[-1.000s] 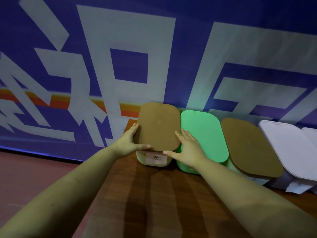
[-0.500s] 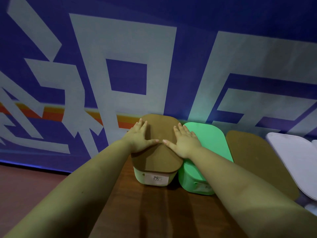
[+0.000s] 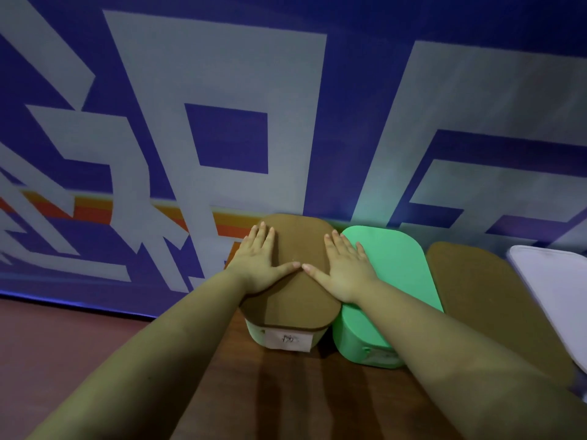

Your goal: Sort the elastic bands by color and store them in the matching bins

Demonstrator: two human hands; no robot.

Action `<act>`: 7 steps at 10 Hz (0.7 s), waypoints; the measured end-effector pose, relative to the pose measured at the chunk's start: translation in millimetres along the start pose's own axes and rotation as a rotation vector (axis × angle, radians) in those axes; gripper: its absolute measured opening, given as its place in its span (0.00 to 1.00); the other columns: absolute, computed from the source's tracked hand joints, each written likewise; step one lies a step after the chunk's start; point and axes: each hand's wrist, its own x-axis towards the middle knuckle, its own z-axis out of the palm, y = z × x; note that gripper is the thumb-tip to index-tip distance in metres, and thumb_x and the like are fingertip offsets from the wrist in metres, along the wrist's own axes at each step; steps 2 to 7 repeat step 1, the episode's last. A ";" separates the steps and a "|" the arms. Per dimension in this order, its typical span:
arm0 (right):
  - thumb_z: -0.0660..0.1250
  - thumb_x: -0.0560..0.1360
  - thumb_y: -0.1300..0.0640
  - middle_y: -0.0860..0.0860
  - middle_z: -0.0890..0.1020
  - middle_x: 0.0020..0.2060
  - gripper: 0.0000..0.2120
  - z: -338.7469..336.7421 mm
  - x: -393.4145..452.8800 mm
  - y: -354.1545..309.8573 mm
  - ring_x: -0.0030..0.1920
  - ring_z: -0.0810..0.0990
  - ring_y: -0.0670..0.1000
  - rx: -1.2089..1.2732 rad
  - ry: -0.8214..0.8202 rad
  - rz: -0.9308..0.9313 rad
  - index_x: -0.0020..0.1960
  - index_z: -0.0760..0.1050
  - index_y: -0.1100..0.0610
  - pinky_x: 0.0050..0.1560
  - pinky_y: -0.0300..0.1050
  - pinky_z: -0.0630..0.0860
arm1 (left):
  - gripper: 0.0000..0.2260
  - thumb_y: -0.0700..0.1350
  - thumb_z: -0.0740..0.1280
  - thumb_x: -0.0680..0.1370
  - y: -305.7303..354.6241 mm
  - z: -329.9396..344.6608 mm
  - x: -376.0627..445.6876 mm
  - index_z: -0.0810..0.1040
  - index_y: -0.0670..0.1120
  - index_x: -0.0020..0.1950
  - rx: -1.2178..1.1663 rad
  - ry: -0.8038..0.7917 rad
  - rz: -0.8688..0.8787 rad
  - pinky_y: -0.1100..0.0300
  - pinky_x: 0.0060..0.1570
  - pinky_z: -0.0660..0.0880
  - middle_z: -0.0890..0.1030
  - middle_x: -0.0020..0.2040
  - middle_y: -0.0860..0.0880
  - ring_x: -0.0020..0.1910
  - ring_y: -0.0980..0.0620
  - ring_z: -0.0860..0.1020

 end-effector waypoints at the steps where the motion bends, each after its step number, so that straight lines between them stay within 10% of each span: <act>1: 0.48 0.74 0.29 0.53 0.41 0.77 0.43 -0.2 -19.3 -4.9 0.77 0.40 0.51 0.017 0.028 -0.097 0.78 0.41 0.54 0.76 0.52 0.39 | 0.49 0.77 0.47 0.67 -5.4 -1.6 -19.6 0.40 0.46 0.78 0.007 0.030 0.054 0.54 0.73 0.37 0.37 0.78 0.47 0.76 0.50 0.36; 7: 0.48 0.74 0.29 0.53 0.41 0.77 0.43 -0.2 -19.3 -4.9 0.77 0.40 0.51 0.017 0.028 -0.097 0.78 0.41 0.54 0.76 0.52 0.39 | 0.49 0.77 0.47 0.67 -5.4 -1.6 -19.6 0.40 0.46 0.78 0.007 0.030 0.054 0.54 0.73 0.37 0.37 0.78 0.47 0.76 0.50 0.36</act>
